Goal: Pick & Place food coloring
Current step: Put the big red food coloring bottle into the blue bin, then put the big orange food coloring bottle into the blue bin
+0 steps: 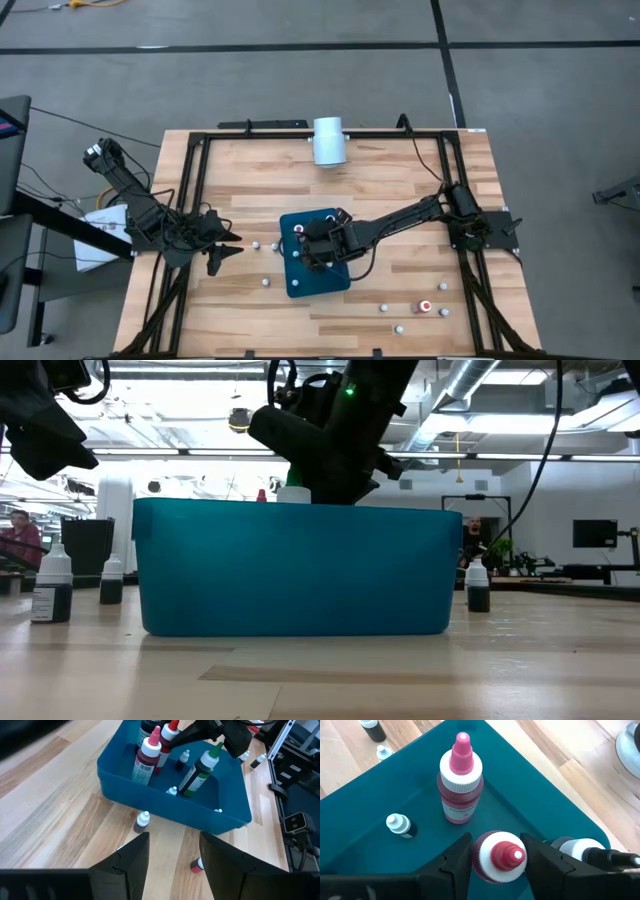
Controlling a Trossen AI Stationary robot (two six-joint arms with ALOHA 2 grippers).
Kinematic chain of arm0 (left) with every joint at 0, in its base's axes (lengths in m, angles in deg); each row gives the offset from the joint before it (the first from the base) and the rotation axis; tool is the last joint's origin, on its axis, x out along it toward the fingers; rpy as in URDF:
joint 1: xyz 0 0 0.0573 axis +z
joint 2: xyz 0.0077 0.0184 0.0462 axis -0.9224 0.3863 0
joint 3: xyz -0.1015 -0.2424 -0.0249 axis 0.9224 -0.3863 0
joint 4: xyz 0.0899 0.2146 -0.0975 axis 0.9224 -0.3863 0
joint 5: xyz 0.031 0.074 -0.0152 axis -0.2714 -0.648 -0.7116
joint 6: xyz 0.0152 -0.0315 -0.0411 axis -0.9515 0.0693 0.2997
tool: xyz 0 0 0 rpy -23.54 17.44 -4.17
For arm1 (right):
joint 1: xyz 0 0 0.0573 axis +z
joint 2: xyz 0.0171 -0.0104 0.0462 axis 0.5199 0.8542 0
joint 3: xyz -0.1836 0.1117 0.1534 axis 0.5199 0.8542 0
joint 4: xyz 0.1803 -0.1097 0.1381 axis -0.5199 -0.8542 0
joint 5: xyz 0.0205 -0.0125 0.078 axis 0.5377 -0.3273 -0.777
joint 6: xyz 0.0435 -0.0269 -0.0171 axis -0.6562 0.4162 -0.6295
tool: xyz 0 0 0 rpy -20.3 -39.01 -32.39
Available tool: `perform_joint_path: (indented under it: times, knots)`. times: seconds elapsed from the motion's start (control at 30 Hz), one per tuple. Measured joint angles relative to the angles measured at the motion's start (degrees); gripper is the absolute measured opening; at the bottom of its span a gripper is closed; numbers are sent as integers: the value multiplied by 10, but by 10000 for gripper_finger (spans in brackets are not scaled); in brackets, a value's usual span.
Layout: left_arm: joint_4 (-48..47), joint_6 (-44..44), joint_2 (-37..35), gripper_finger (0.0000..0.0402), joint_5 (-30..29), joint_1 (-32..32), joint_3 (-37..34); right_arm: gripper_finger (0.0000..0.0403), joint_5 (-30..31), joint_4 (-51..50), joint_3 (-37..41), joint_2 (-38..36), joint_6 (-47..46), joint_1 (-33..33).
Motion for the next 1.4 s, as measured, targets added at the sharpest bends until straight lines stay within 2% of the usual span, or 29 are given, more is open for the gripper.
perform_joint_path:
  times: [0.6,0.73,1.07,1.4]
  knots:
    - [2,1,0,165,0,0,0,162,6,-1,0,0,-5,-1]
    - [2,1,0,165,0,0,0,180,6,-2,0,0,-5,-1]
    - [2,3,0,165,0,0,0,261,7,-21,-5,0,-5,-1]
    - [2,3,0,165,-1,0,0,267,7,-61,-86,-7,28,4]
